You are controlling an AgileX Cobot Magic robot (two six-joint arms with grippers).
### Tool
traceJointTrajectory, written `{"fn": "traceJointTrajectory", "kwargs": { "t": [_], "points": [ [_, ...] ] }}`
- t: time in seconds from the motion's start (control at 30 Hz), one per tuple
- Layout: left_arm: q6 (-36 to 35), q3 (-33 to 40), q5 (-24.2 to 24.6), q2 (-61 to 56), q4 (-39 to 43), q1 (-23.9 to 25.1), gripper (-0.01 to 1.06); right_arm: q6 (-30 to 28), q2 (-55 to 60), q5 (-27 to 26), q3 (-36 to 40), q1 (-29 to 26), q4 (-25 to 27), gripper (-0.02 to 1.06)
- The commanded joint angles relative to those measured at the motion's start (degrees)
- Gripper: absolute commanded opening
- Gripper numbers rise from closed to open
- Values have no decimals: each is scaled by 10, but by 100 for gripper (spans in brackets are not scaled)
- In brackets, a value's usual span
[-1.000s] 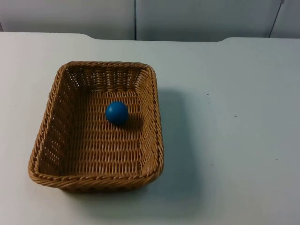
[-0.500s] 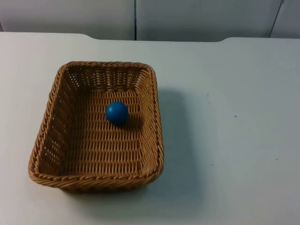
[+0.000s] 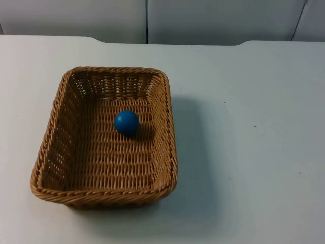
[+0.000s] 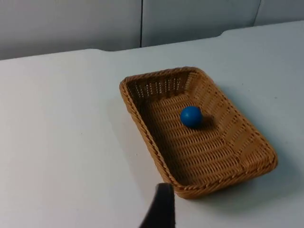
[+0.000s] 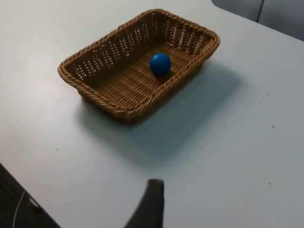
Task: Pick up the basket with the left hand and place the ball into the basket with the right hand.
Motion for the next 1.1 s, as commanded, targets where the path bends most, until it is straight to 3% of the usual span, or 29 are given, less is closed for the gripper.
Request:
{"fn": "traceJointTrajectory", "kwargs": {
  "t": [0.0,0.3,0.8,0.9,1.07],
  "points": [
    [-4,7,0,-2,8,0,74,4,-19,15,2,-2,-6,81],
    [-5,60,-11,-2,40,0,74,5,-33,45,8,-2,-18,81],
    [-4,61,-18,-2,54,0,75,23,-33,45,8,-2,-34,81],
    [-4,61,-18,-2,52,0,80,23,-33,44,8,-2,-34,81],
    [-4,61,-18,-2,51,0,104,17,-33,9,27,-2,-25,81]
  ]
}}
